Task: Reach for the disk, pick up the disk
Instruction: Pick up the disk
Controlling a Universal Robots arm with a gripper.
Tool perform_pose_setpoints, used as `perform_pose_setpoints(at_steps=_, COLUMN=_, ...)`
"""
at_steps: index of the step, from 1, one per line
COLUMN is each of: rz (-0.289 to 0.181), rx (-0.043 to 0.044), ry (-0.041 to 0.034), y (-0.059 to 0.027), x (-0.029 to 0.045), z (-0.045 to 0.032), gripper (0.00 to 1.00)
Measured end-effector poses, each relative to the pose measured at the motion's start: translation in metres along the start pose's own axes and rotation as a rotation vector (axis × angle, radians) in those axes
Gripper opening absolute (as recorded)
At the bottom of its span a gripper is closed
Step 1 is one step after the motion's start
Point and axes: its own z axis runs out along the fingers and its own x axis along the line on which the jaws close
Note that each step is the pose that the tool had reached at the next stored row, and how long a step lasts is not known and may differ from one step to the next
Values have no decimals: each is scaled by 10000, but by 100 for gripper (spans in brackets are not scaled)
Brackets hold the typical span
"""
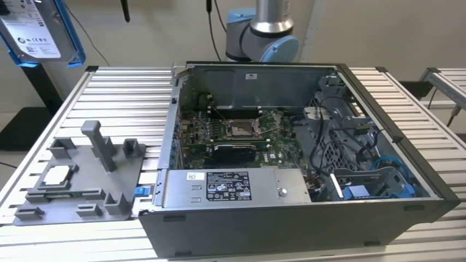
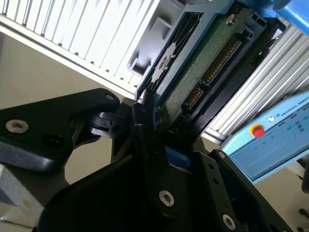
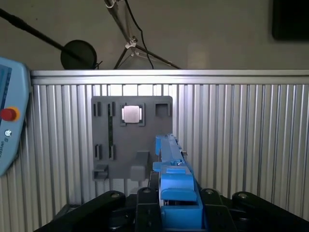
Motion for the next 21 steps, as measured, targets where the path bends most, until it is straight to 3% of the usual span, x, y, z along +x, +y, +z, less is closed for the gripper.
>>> perform_pose_setpoints(at_steps=21, rz=0, rx=-2, ry=0, y=-503, x=-10, z=12, gripper=0)
